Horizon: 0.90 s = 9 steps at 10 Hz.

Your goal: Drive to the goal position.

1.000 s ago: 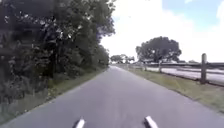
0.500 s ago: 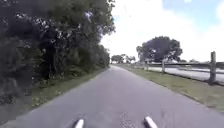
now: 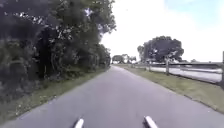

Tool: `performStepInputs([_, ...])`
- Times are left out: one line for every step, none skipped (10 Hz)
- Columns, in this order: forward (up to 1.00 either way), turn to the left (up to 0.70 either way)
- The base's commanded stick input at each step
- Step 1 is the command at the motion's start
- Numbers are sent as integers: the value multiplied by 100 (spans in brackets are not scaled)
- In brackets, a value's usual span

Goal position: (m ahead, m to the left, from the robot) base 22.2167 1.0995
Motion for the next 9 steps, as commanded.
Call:
performStepInputs([70,0])
performStepInputs([70,0])
performStepInputs([70,0])
performStepInputs([70,0])
performStepInputs([70,0])
performStepInputs([70,0])
performStepInputs([70,0])
performStepInputs([70,0])
performStepInputs([70,0])
